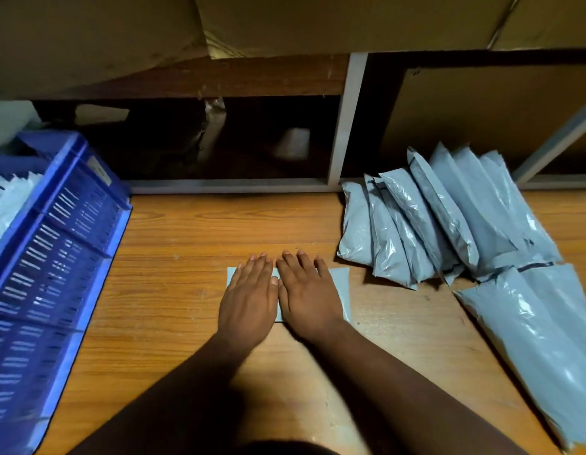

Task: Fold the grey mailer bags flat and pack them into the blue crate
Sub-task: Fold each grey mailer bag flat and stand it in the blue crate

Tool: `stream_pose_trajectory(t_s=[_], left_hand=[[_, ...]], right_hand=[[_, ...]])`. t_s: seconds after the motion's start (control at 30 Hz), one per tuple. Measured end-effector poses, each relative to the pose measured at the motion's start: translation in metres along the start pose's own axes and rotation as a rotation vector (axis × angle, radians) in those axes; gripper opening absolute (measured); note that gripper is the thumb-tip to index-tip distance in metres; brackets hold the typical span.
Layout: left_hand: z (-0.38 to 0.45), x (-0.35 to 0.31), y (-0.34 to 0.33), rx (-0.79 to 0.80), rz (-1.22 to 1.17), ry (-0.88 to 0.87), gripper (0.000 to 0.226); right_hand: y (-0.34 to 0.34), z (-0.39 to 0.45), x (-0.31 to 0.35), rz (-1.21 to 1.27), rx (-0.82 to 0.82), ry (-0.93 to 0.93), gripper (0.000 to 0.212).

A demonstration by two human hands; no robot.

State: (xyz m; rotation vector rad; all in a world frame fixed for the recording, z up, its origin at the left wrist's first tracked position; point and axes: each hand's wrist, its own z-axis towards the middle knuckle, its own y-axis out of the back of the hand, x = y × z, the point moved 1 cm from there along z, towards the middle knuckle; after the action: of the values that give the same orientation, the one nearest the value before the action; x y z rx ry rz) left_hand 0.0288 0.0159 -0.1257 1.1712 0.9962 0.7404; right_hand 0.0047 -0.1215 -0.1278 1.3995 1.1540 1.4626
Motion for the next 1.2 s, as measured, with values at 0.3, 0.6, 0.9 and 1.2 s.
stream_pose_trajectory(t_s=[0.3, 0.6, 0.9, 1.2], left_hand=[[-0.001, 0.003, -0.023, -0.212, 0.008, -0.046, 0.045], [0.002, 0.004, -0.025, -0.188, -0.018, -0.039, 0.045], [-0.001, -0.001, -0.005, 0.012, -0.027, 0.041, 0.063], [0.006, 0.004, 0.003, 0.113, 0.063, -0.028, 0.080]], right_hand=[[-0.008, 0.001, -0.001, -0.050, -0.069, 0.021, 0.052], [-0.011, 0.004, -0.002, -0.042, -0.034, 0.024, 0.053], [0.002, 0.002, -0.008, 0.118, 0.028, 0.048, 0.054], [0.009, -0.015, -0.039, 0.057, -0.003, 0.072, 0.056]])
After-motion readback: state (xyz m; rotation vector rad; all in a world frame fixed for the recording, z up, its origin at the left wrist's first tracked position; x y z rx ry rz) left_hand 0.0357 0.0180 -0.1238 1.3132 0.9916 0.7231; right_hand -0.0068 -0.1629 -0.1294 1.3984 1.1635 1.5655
